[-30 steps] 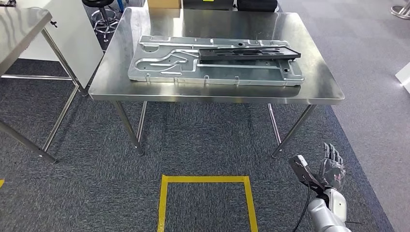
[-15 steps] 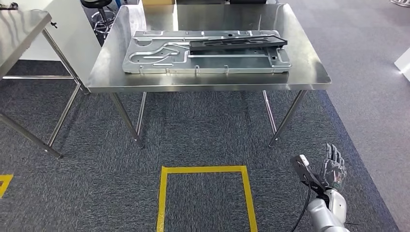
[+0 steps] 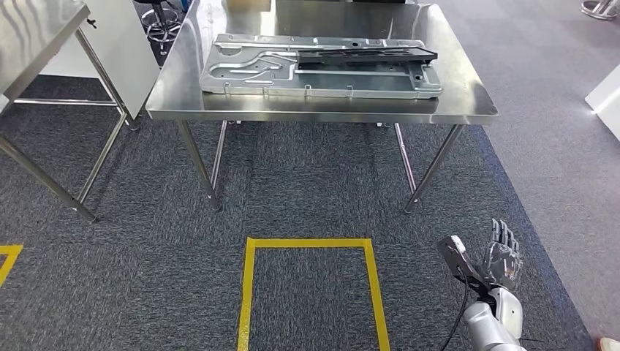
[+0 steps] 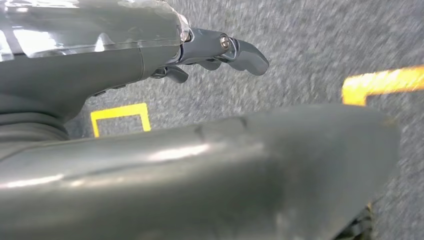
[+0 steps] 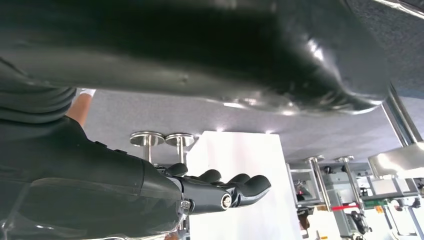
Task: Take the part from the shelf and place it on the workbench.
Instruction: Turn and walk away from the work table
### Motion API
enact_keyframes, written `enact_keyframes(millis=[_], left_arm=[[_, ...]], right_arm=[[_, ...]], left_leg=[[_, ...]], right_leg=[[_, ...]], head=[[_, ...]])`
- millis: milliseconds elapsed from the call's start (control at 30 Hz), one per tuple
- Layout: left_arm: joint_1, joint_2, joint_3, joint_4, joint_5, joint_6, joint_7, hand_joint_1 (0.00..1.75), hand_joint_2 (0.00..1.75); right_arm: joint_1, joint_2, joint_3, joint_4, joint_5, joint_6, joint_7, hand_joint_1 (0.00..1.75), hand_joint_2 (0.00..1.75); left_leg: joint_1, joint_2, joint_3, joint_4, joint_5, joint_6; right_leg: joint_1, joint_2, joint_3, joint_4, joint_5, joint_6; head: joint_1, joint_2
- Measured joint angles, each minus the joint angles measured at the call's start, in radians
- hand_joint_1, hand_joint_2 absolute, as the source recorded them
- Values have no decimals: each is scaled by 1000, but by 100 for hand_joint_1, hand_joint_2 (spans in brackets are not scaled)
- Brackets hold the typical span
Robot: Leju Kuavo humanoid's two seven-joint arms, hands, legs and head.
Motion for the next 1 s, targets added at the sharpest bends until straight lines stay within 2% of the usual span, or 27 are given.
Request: enact_keyframes(millis=[33, 67, 100, 133, 167, 200, 233, 300, 333, 367, 400, 433, 467, 500, 533, 567, 600, 633, 667, 700, 733, 767, 833, 867, 900, 967, 1000], left_arm=[[1, 0, 0, 0, 0, 0, 0, 0, 0], [1, 0, 0, 0, 0, 0, 0, 0, 0], [1, 0, 0, 0, 0, 0, 0, 0, 0], [1, 0, 0, 0, 0, 0, 0, 0, 0], [1, 0, 0, 0, 0, 0, 0, 0, 0], [0, 0, 0, 0, 0, 0, 0, 0, 0], [-1, 0, 0, 0, -1, 0, 0, 0, 0], [0, 0, 0, 0, -1, 0, 0, 0, 0], [0, 0, 0, 0, -1, 0, 0, 0, 0], [1, 0, 0, 0, -1, 0, 0, 0, 0], [2, 0, 0, 0, -1, 0, 0, 0, 0], [2, 0, 0, 0, -3, 0, 0, 0, 0], [2, 0, 0, 0, -10, -2, 2, 0, 0], [1, 0, -1, 0, -23, -6, 7, 0, 0], [0, 0, -2, 0, -40, -10, 14, 0, 0], [-2, 1, -3, 0, -55, -15, 21, 0, 0], [-4, 2, -3, 0, -65, -18, 27, 0, 0], [-4, 4, -4, 0, -69, -19, 29, 0, 0], [-4, 8, -4, 0, -70, -21, 29, 0, 0], [-3, 11, -4, 0, -70, -21, 27, 0, 0], [-2, 15, -4, 0, -69, -22, 25, 0, 0], [-3, 19, -4, 0, -69, -24, 24, 0, 0], [-6, 23, -4, 0, -67, -25, 23, 0, 0], [-8, 25, -4, 0, -64, -25, 23, 0, 0], [-8, 26, -4, 0, -61, -24, 22, 0, 0], [-9, 27, -4, 0, -54, -22, 19, 0, 0], [-9, 27, -4, 0, -52, -22, 16, 0, 0]], right_arm=[[1, 0, 0, 0, 0, 0, 0, 0, 0], [2, 0, 0, 0, 0, 0, 0, 0, 0], [1, 1, 0, 0, 0, 0, 0, 0, 0], [1, 0, 0, 0, 0, 0, 0, 0, 0], [-1, 0, 0, -1, 0, 0, 0, 0, 0], [-2, 0, 0, -1, 0, 0, 0, 0, 0], [-4, 0, 0, -2, 0, 0, 0, 0, 0], [-4, 0, -1, -3, 0, 0, 0, 0, 0], [-4, 0, -2, -3, 0, 0, 0, 0, 44], [-5, 1, -2, -3, 0, 0, 0, 0, 87], [-5, 2, -2, -3, 0, 0, 0, 0, 131], [-4, 2, -2, -3, 1, 3, 4, 0, 175], [1, 5, -3, 1, 6, 19, 23, 0, 175], [14, 14, -4, 19, 18, 41, 68, 0, 175], [35, 25, -7, 49, 43, 57, 147, 0, 175], [67, 36, -12, 79, 88, 65, 261, 0, 175], [111, 47, -19, 97, 152, 57, 382, 0, 175], [157, 49, -31, 96, 223, 43, 486, 0, 175], [192, 43, -49, 80, 288, 34, 549, 0, 175], [210, 23, -76, 64, 334, 28, 556, 0, 175], [206, -12, -110, 55, 357, 21, 517, 0, 131], [190, -54, -147, 50, 368, 13, 456, 0, 87], [155, -138, -214, 49, 383, 1, 349, 0, 0], [141, -167, -235, 48, 395, -1, 327, 0, 0], [127, -191, -250, 48, 410, -1, 321, 0, 0], [106, -209, -261, 46, 435, -1, 330, 0, 0], [99, -210, -262, 45, 443, -1, 336, 0, 0]], left_leg=[[-1, 0, -14, 2, 9, -1], [-1, 0, -26, 3, 17, -3], [-1, 0, -37, 5, 24, -5], [-2, 0, -45, 7, 31, -7], [-3, 0, -51, 9, 36, -10], [-4, 1, -56, 10, 42, -15], [-5, 1, -58, 10, 49, -20], [-6, 2, -61, 8, 61, -32], [-5, 1, -65, 12, 58, -38], [-5, 0, -73, 29, 38, -44], [-4, -1, -86, 65, 1, -50], [-2, -2, -104, 120, -48, -54], [0, -2, -123, 187, -97, -58], [2, -2, -136, 248, -129, -61], [4, -2, -137, 287, -138, -65], [7, -2, -121, 294, -125, -68], [10, -2, -88, 266, -99, -70], [10, -4, -42, 209, -72, -68], [8, -7, 5, 138, -58, -64], [3, -10, 44, 72, -59, -57], [-1, -12, 67, 27, -67, -49], [-5, -13, 74, 2, -75, -42], [-4, -9, 67, -7, -67, -25], [-2, -6, 61, -8, -58, -16], [1, -3, 54, -10, -47, -8], [2, 2, 33, -10, -27, 0], [2, 3, 21, -9, -17, 2]], right_leg=[[0, 0, 1, 32, -3, 1], [0, 0, 20, 27, 13, 1], [0, 0, 60, -17, 39, -2], [0, 0, 113, -87, 61, -6], [3, 0, 167, -166, 70, -12], [6, 0, 207, -227, 72, -19], [10, 1, 230, -265, 68, -25], [12, 2, 230, -282, 72, -40], [10, 1, 226, -287, 80, -47], [8, 0, 220, -290, 90, -55], [5, -2, 212, -293, 101, -62], [5, -3, 201, -292, 110, -67], [5, -2, 187, -290, 118, -70], [6, -1, 174, -288, 126, -69], [6, -2, 164, -286, 133, -68], [7, -6, 155, -283, 138, -65], [8, -13, 147, -278, 142, -62], [9, -21, 137, -271, 144, -59], [8, -26, 124, -261, 147, -55], [5, -24, 109, -251, 152, -50], [1, -17, 95, -242, 159, -43], [-2, -9, 84, -238, 169, -34], [-7, 3, 75, -241, 183, -17], [-7, 4, 71, -235, 173, -10], [-7, 5, 63, -212, 145, -5], [-8, 5, 30, -106, 49, 3], [-9, 5, 14, -43, 11, 6]], head=[[0, 0], [0, 0], [0, 0], [0, 0], [0, 0], [0, 0], [0, 0], [0, 0], [0, 0], [0, 0], [0, 0], [0, 0], [0, 0], [0, 0], [0, 0], [-1, 0], [0, 0], [0, 0], [0, 0], [0, 0], [0, 0], [0, 0], [0, 0], [0, 0], [0, 0], [0, 0], [0, 0]])
